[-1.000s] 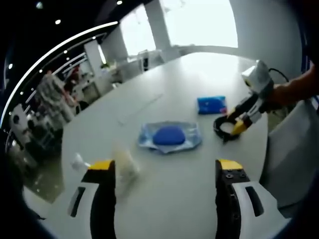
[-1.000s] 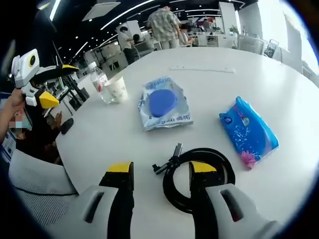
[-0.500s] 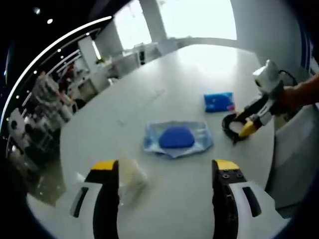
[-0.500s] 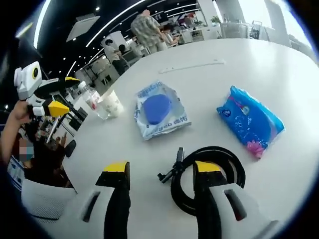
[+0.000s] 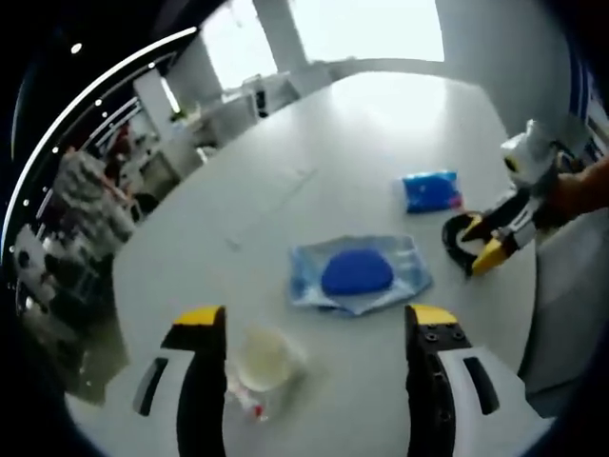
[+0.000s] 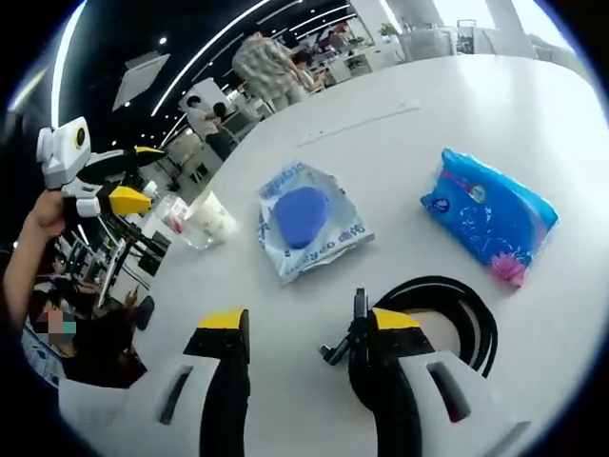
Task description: Arrange the tabletop items into an orderly group along one side of the table until the central work area is clear of visible clutter.
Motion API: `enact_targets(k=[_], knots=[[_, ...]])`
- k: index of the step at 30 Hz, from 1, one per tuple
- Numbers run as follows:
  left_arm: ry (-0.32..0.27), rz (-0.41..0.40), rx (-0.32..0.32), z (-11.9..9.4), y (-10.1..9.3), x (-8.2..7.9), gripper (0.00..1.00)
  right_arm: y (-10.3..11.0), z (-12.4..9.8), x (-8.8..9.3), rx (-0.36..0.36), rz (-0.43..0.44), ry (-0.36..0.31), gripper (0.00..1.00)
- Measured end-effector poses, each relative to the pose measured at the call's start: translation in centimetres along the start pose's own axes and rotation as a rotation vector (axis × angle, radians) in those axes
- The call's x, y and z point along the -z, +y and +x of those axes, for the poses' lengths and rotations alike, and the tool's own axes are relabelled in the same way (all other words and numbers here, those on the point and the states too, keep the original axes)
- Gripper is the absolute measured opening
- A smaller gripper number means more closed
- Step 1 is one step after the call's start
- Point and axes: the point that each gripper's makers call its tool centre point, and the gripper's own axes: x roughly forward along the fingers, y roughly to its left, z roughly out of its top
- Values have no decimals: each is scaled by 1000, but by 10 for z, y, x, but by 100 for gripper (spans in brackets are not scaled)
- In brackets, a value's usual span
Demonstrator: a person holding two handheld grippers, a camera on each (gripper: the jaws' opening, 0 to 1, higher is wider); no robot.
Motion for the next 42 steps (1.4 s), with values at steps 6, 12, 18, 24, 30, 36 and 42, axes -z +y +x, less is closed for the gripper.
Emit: enact_targets(k=[6,12,18,24,30,36,42], knots=[[58,46,42,15,3,1,73,-1,4,-1,4,44,-5,49],[96,83,79,31,6,-2,73,1,12,1,-1,84,1,49],[127,115,120,47,11,-6,69,7,18,-2,-11,88,-6,48],[159,97,170,66,19,-9,67,11,23,-12,-19,98,-24,48],[198,111,203,85,27,-2,60,14,31,-14,-33,110,-20,47],[211,145,238,104,27,5,55,16,38,-10,-40,121,-12,47],[241,173,294,117,19,14,46,13,43,-5,-34,147,-4,45]])
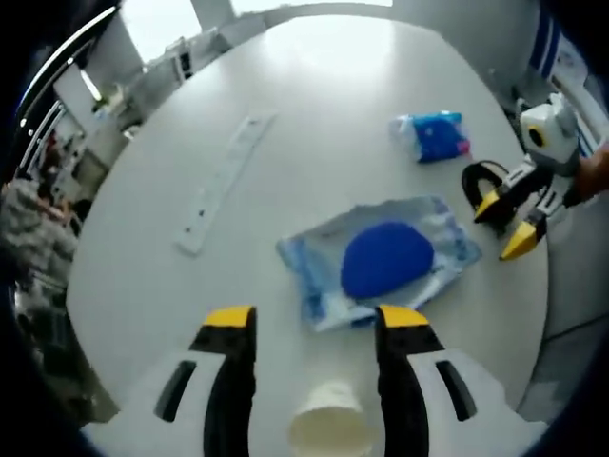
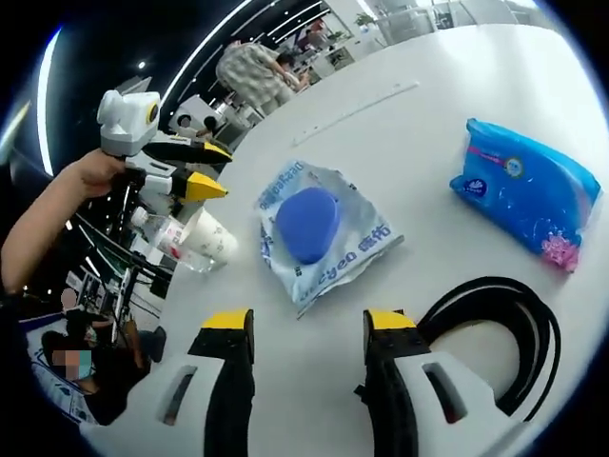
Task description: Arrange the tabletop items into an orderly group along one side of the table until the central work area is clear of visible clutter.
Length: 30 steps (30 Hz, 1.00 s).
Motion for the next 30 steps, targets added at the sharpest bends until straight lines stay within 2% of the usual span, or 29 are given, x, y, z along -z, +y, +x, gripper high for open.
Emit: enact_targets(k=[8,12,24,30], knots=[[88,14,18,24,8,14,43,1,10,1,-5,46,0,42],[132,26,37,34,6,24,39,2,16,3,-8,67,7,40],[148,-53,81,54,7,34,31,0,28,-1,-18,134,-11,32],[168,-62,102,62,4,39,28,-3,32,0,-39,185,-23,27]])
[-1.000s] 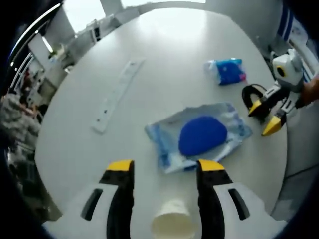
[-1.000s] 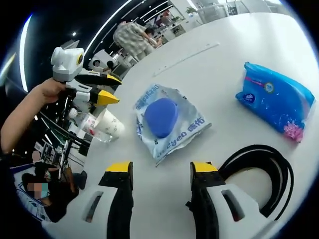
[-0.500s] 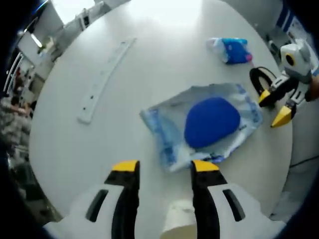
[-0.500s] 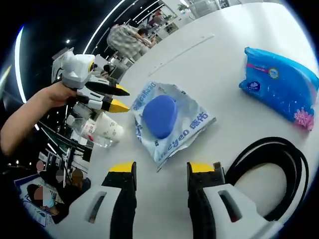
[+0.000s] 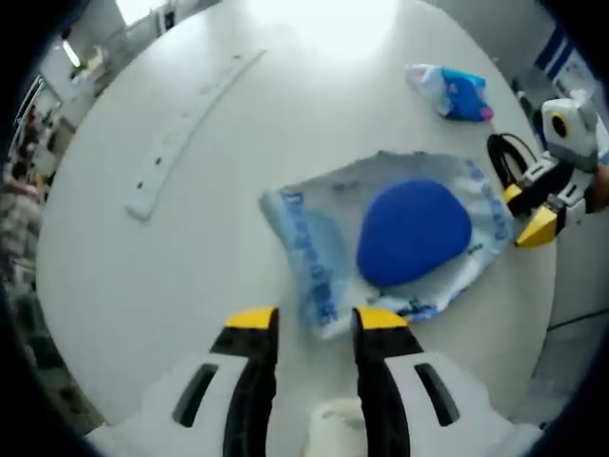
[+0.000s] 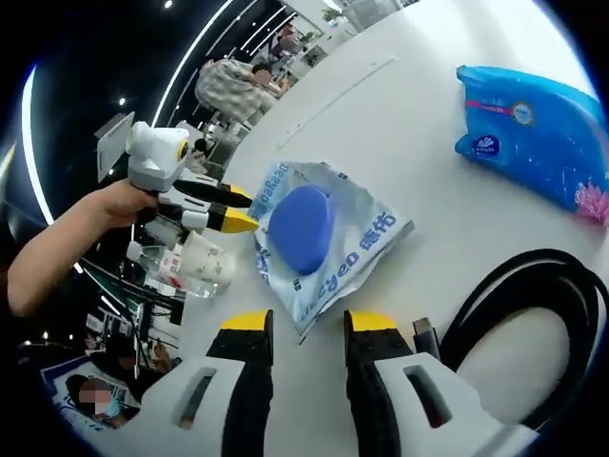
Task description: Arrange the tabletop items into an orderly group along one side of the table until the central work area is clear of visible clutter.
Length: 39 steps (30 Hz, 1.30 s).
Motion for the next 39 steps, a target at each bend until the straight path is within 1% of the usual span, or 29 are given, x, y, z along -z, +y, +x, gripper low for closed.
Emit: enact_targets(k=[3,5,7,12,14,20,22,23,24,26,32,35,39], knots=[[-10,-16,21,3,-4,-2,26,1,2,1,-15,23,-3,24],[-18,-26,26,4,-5,-5,26,2,3,1,-20,21,-5,22],[-13,-26,35,7,-7,-5,25,1,5,3,-24,19,-2,21],[-8,-39,48,11,-9,-4,23,1,7,5,-35,44,-6,12],[-8,-26,47,10,-9,-4,23,2,8,5,-36,53,-4,8],[-19,-6,57,11,-15,-5,16,0,10,7,-37,79,3,4],[-22,5,55,12,-18,-7,10,-1,8,6,-41,92,2,3],[-20,15,41,11,-17,-8,8,0,8,6,-42,99,2,3],[-19,17,36,11,-16,-10,4,0,7,5,-44,100,1,2],[-17,22,30,9,-16,-11,1,1,6,4,-45,93,-1,2],[1,37,17,6,-21,-13,0,5,-2,-2,-57,74,-4,1],[-11,43,7,0,-22,-18,0,5,-7,-6,-57,66,-11,0],[-21,16,-6,-7,-22,-23,0,7,-14,-14,-65,44,-28,0]])
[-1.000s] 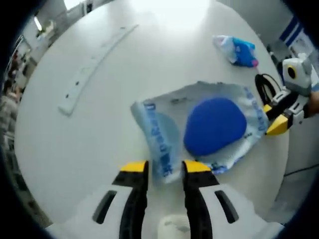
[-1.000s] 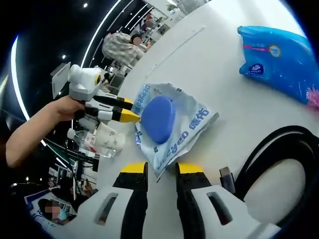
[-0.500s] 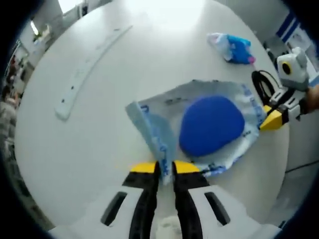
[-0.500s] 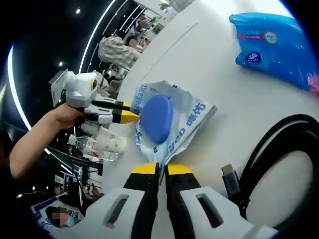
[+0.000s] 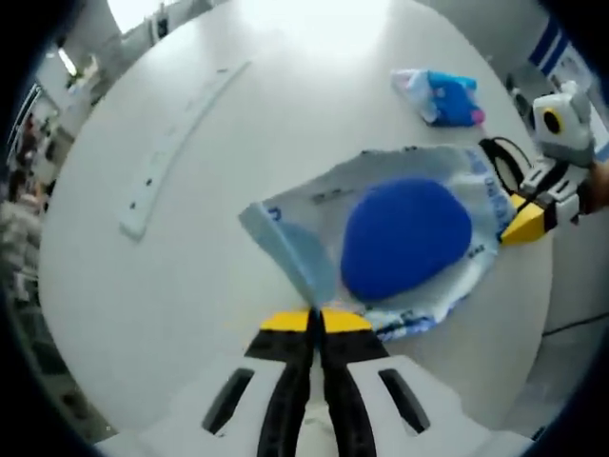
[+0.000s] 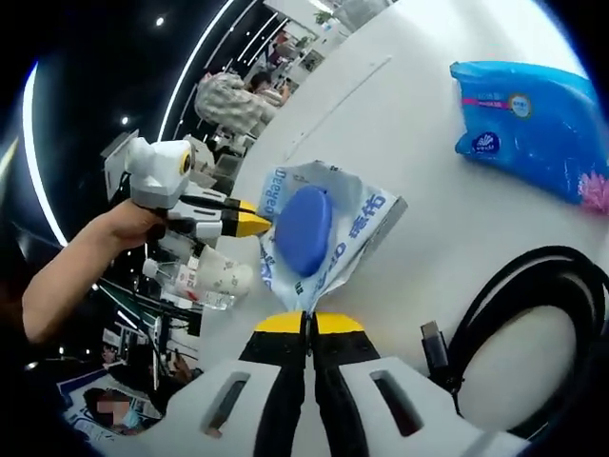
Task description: Arrange the tabletop items into an orderly group along one side of the table until the central work area is clear of visible clutter.
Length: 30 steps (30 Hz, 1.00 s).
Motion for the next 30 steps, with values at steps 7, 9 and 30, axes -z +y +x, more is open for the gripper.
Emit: enact_targets(k=[7,9,30], knots=[[-14,-32,-16,-14,-5,-2,0,8,-11,-5,-22,-49,-6,0],[-18,-36,-18,-18,-7,-3,0,8,-12,-5,-20,-52,-7,0],[-28,-127,-58,-47,-28,-7,0,-1,-35,-37,14,-88,-2,0]])
